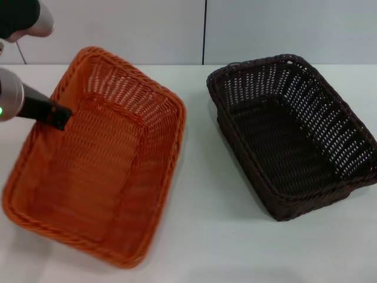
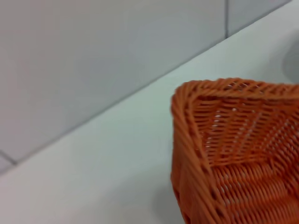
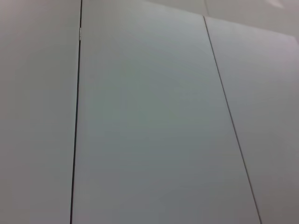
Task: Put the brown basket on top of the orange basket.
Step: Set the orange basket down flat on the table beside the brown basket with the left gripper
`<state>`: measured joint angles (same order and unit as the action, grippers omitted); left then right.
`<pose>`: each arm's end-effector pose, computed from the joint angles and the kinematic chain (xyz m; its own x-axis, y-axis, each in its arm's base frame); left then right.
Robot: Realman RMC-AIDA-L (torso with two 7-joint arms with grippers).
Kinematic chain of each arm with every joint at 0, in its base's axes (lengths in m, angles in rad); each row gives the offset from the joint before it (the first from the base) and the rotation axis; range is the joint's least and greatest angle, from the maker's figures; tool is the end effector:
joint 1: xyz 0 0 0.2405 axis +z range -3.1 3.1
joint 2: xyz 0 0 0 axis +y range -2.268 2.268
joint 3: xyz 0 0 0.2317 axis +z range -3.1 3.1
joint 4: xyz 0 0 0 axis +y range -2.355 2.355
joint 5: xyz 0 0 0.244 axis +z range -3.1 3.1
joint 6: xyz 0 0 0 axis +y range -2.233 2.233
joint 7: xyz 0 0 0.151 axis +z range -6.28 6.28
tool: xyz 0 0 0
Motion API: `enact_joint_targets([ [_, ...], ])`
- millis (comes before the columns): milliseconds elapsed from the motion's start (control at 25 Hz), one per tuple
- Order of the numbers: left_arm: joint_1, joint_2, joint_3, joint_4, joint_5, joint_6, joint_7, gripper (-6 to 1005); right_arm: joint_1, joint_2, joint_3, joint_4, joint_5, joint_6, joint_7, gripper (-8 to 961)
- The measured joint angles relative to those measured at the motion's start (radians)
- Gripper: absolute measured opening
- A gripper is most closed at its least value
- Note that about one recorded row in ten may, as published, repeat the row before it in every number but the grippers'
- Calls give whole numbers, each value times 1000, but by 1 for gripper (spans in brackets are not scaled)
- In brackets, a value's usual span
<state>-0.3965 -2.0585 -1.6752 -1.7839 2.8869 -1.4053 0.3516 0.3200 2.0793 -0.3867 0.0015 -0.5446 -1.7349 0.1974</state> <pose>-0.1402 0.3791 0.0866 0.7762 0.6302 0.0202 0.3944 -0.4602 -0.7954 0.3775 0.2509 0.0982 0.6959 0.4888 -0.5261 -0.7095 0.3544 -0.6091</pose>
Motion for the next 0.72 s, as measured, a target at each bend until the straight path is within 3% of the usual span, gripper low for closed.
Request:
enact_joint_targets([
  [440,-67,-4,-20,-89,-18,-126,235,157,9,3,5,21,6,-3,0,763],
  [600,-70,-4,-19,-101,-20,-133,248,151,14,3,5,25,7,-3,0,763],
  [720,-80,-4,-10,-167,-21,-173,310,148,17,2,5,26,7,-3,0,763],
])
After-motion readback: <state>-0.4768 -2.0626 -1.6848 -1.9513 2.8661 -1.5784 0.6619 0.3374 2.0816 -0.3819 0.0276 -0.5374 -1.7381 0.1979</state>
